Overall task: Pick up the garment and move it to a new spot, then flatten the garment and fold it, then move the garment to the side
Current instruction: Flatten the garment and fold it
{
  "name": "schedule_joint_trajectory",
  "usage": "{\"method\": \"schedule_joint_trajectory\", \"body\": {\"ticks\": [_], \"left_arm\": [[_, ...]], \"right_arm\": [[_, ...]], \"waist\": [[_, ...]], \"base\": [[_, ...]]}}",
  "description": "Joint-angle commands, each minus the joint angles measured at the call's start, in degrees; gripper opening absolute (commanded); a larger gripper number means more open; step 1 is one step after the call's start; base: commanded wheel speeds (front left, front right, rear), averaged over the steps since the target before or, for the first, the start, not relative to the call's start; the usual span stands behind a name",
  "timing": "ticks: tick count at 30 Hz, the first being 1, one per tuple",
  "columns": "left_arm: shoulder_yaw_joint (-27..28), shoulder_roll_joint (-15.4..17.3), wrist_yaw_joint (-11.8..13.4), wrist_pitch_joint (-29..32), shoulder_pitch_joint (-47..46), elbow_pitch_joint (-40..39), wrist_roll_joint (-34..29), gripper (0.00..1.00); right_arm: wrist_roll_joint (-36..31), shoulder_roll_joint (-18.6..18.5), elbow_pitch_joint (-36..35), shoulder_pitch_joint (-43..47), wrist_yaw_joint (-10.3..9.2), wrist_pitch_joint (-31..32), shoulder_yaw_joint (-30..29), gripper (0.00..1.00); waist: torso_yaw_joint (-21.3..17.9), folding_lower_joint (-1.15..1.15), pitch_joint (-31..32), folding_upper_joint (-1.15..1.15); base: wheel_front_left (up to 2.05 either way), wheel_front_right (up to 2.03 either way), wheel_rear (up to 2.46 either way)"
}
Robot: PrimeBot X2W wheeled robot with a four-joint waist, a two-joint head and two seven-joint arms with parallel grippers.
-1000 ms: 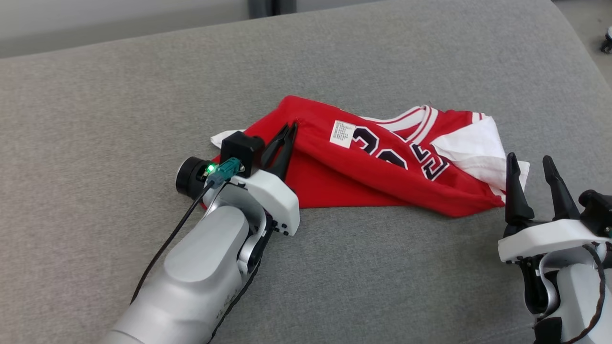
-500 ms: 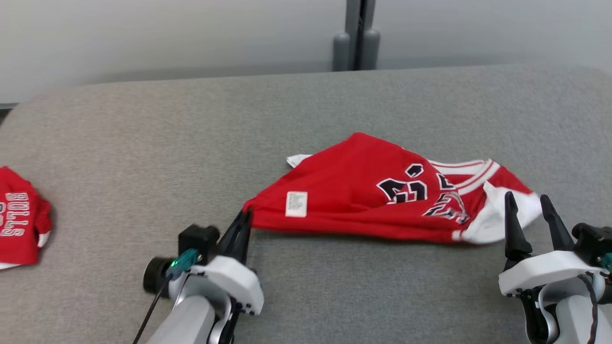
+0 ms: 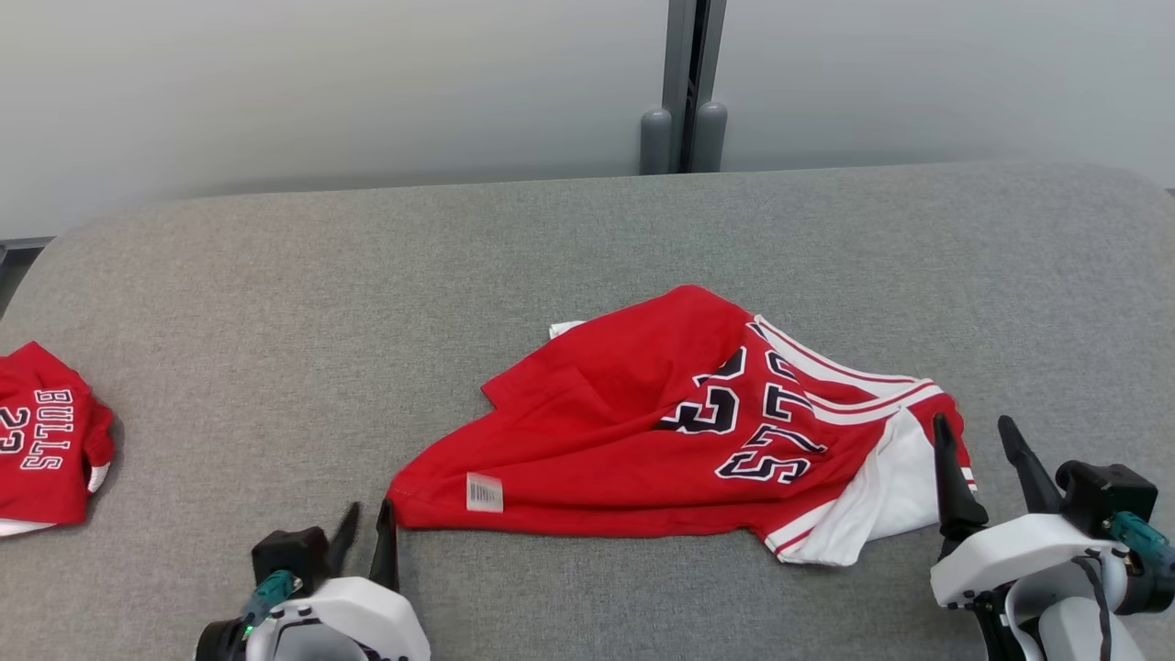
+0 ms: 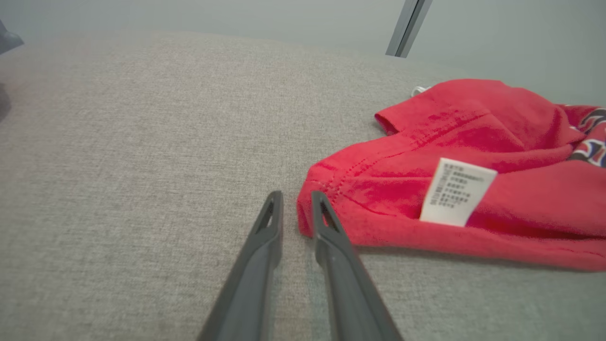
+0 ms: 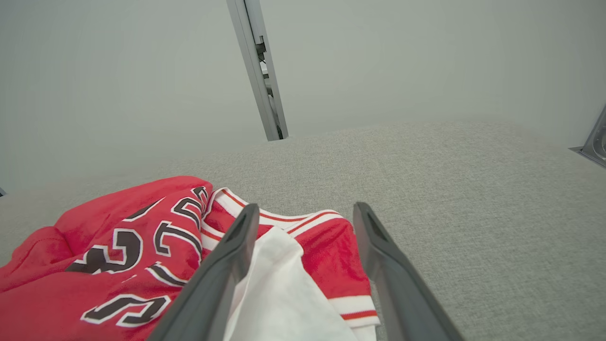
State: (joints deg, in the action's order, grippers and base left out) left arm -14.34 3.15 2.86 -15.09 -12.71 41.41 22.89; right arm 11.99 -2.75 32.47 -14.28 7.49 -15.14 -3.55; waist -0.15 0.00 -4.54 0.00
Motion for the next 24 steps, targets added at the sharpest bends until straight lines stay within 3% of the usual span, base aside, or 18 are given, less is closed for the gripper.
{"method": "schedule_joint_trajectory", "body": {"ticks": [1, 9, 21, 22, 23, 24], "left_arm": [[1.4, 0.4, 0.7, -0.1, 0.7, -0.5, -1.0, 1.0], [4.7, -0.1, 0.7, -0.1, 2.9, -3.4, -3.5, 1.0], [2.0, -0.1, 0.5, -0.1, 1.5, -4.5, -1.3, 1.0], [1.8, -0.1, 0.4, -0.1, 1.4, -4.6, -1.0, 1.0], [1.6, -0.1, 0.5, -0.1, 1.3, -4.6, -0.9, 1.0], [1.5, -0.1, 0.5, -0.1, 1.2, -4.6, -0.8, 1.0]], "right_arm": [[0.1, -0.3, 0.4, 0.4, 0.01, 0.0, 0.3, 1.0], [-0.8, -0.3, 4.0, -2.0, 0.01, 0.0, 2.3, 1.0], [-5.3, -0.3, 13.7, -8.4, 0.01, 0.0, 1.9, 0.99], [-5.7, -0.3, 14.5, -8.8, 0.01, 0.0, 2.0, 0.86], [-5.8, -0.4, 15.3, -9.3, 0.01, 0.0, 1.8, 0.52], [-6.3, -0.3, 16.2, -9.6, 0.01, 0.0, 1.7, 0.4]], "waist": [[-0.2, 0.0, 0.2, 0.0], [0.8, 0.0, -0.2, 0.0], [2.4, 0.0, -2.6, 0.0], [2.5, 0.0, -2.7, 0.0], [2.6, 0.0, -2.8, 0.0], [2.7, 0.0, -3.0, 0.0]], "base": [[0.0, 0.0, 0.0], [0.0, 0.0, 0.0], [0.0, 0.0, 0.0], [0.0, 0.0, 0.0], [0.0, 0.0, 0.0], [0.0, 0.0, 0.0]]}}
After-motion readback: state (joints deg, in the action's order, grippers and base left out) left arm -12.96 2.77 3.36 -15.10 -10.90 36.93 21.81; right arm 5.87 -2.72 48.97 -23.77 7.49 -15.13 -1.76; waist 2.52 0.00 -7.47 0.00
